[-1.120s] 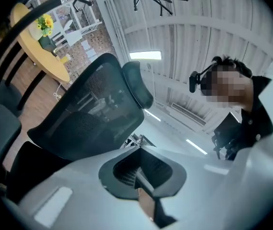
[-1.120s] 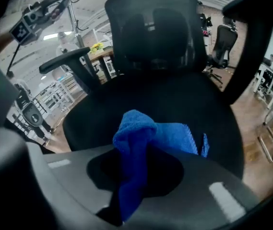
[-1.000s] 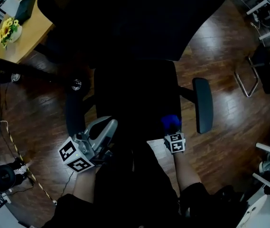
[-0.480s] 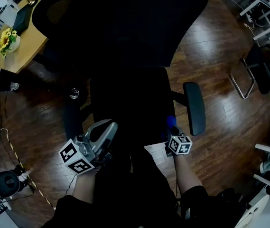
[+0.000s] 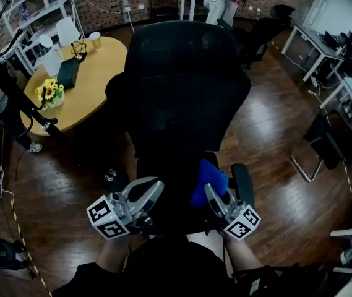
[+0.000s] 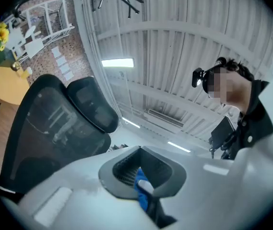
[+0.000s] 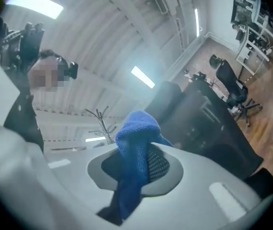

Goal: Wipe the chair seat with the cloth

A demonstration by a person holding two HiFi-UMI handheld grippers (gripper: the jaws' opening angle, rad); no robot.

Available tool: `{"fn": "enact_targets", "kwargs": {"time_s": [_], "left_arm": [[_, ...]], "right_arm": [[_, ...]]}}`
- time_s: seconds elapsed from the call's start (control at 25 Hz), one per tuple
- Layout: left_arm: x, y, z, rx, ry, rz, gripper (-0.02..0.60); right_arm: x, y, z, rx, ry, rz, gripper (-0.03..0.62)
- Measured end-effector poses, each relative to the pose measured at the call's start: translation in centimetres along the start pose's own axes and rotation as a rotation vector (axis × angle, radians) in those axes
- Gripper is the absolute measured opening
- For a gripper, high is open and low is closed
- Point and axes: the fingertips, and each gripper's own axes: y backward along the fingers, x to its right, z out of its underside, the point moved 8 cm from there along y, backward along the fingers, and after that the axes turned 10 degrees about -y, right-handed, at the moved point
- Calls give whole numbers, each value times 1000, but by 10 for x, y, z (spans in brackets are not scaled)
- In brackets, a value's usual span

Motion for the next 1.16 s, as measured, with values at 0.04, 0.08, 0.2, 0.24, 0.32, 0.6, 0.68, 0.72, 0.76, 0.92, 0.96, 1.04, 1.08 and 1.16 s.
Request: {"fn": "enact_targets", "kwargs": {"time_s": [0.04,0.08,0.2,0.24,0.32,0.6,0.68,0.72,0.76,0.92,0.96,1.04,1.08,1.16], "left_arm": [[5,-1,-9,13,-12,13,-8],[10,-1,-15,26,-20,22,-8],[21,-7,-16,49,-17,34,-8],[21,-11,-15,47,-12,38,-8],[20,-15,-15,43,-6,49,-8],[18,-12,-22,48,-26,68,-8],[10,-12,-37,59,-26,63,-8],[7,-13,-42,64,-24,59,-8],[8,-15,-43,68,-24,55,-8],[27,-17,-20,57,-38,41,-8],[29,-16,-16,56,-40,38,-8],[26,-12,-16,60,-38,35,-8],[24,-10,-17,62,-36,34,-8],[18,-6,-19,64,-32,32,-8]], "right_arm": [[-17,-7,-14,22,11,-41,63],[-31,-9,-26,36,25,-73,62],[-57,-1,-48,48,70,-116,61],[-60,0,-50,48,76,-119,61],[-62,-1,-47,43,69,-116,61],[-70,-10,-38,31,79,-151,61],[-74,-25,-43,33,85,-149,61],[-74,-30,-47,35,84,-147,61],[-74,-30,-50,37,83,-145,61],[-70,0,-51,59,83,-161,61],[-70,3,-50,64,84,-168,61],[-71,-1,-48,65,95,-174,61],[-70,-4,-46,63,99,-174,61],[-69,-12,-44,59,105,-171,61]]}}
